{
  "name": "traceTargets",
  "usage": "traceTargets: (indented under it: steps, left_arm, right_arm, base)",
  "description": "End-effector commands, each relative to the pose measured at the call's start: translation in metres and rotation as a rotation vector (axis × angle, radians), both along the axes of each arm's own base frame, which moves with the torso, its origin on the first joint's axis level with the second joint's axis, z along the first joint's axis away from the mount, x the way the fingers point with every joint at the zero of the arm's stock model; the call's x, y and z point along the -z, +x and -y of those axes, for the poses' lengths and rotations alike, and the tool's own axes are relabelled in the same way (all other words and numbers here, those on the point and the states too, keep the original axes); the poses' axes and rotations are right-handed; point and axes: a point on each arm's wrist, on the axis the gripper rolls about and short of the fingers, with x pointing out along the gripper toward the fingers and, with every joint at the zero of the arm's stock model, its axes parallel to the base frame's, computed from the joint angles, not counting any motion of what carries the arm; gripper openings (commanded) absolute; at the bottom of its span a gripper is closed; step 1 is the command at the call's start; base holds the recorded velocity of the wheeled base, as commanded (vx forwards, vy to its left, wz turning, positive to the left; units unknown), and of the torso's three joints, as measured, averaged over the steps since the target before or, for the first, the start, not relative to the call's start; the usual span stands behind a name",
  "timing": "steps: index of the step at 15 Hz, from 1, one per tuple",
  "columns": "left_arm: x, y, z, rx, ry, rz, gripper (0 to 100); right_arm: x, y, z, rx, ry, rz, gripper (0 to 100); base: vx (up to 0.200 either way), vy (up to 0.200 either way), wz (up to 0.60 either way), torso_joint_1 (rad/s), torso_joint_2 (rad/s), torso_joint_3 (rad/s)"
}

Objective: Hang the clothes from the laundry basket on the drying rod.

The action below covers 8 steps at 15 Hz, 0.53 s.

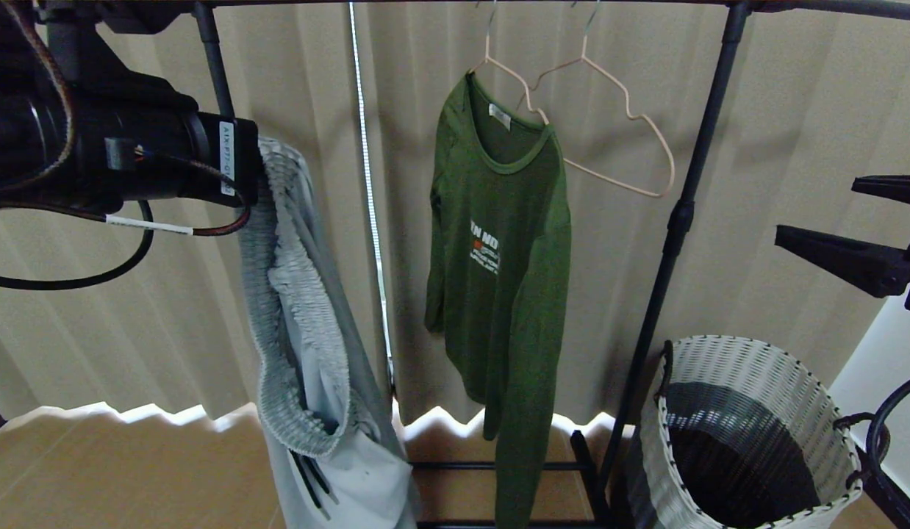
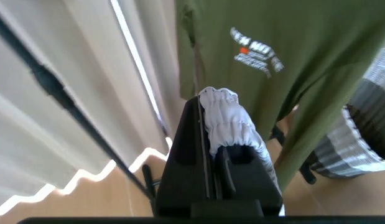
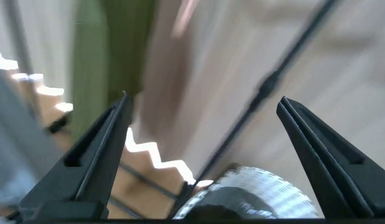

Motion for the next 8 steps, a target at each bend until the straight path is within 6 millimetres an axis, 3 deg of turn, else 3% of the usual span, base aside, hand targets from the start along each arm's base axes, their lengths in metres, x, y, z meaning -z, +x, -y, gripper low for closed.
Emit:
traceTargets:
  steps: [1, 4, 8]
  left_arm:
    - [-0.002, -0.009, -0.010, -0.022, -0.003, 0.012, 0]
    - [0.005, -0.027, -0.026, -0.055, 0.009, 0.004, 0]
    - [0.007, -0.029, -0.037, -0.095, 0.022, 0.009, 0]
  right_arm:
    - [0.004, 0.003, 0.005, 0.033, -0.011, 0.016, 100]
    - [0.028, 0.009, 0.016, 0.093, -0.075, 0.047, 100]
    - [0.045, 0.017, 0.021, 0.124, -0.082, 0.083, 100]
  base:
    - [0.000, 0.000, 0.00, 0.000, 0.00, 0.000]
    - [0.000, 0.000, 0.00, 0.000, 0.00, 0.000]
    - [0.000, 0.000, 0.00, 0.000, 0.00, 0.000]
